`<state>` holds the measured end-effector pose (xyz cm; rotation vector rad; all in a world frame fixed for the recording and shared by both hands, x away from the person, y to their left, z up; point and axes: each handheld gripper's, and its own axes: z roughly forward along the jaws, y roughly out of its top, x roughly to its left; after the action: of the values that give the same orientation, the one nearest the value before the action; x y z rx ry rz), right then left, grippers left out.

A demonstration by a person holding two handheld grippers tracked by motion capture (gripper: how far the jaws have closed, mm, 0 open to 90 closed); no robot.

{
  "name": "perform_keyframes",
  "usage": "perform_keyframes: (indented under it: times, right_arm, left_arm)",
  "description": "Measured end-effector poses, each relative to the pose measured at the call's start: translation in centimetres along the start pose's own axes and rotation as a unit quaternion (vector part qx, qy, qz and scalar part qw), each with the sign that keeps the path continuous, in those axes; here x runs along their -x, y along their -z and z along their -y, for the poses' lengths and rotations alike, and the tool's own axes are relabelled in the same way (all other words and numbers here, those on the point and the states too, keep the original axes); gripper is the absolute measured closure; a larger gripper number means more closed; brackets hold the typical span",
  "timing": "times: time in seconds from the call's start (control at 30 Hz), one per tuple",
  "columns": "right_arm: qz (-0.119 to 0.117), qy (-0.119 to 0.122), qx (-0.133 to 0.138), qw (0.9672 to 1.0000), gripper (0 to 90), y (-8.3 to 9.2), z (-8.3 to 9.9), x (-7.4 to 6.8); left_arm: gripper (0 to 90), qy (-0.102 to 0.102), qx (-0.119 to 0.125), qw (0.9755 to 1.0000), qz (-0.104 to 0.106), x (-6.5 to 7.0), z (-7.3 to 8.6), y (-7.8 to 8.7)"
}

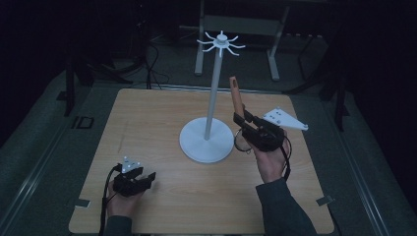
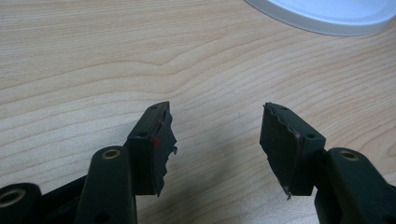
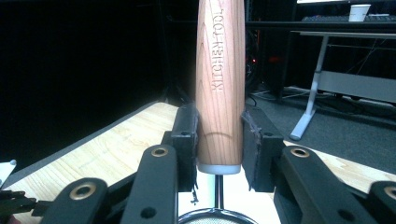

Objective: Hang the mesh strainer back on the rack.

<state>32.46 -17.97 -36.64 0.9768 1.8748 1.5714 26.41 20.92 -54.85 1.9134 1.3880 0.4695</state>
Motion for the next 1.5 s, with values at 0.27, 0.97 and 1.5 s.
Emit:
perform_keyframes:
  times: [0.27,0.97,1.5]
  right_arm:
    - [0.000,0.000,0.008,1.0000,69.0,0.0,-0.5,0.0]
    - [0.002,0.003,0.025,0.9997,69.0,0.3,-2.0,0.1]
    - [0.003,0.002,0.037,0.9993,69.0,0.5,-2.9,0.1]
  left_arm:
    - [43.8,0.000,0.001,1.0000,0.000,0.0,0.0,0.0]
    - [43.8,0.001,0.001,1.0000,0.000,-0.1,0.0,0.1]
    - [43.8,0.003,0.003,1.0000,-0.001,-0.1,0.0,0.1]
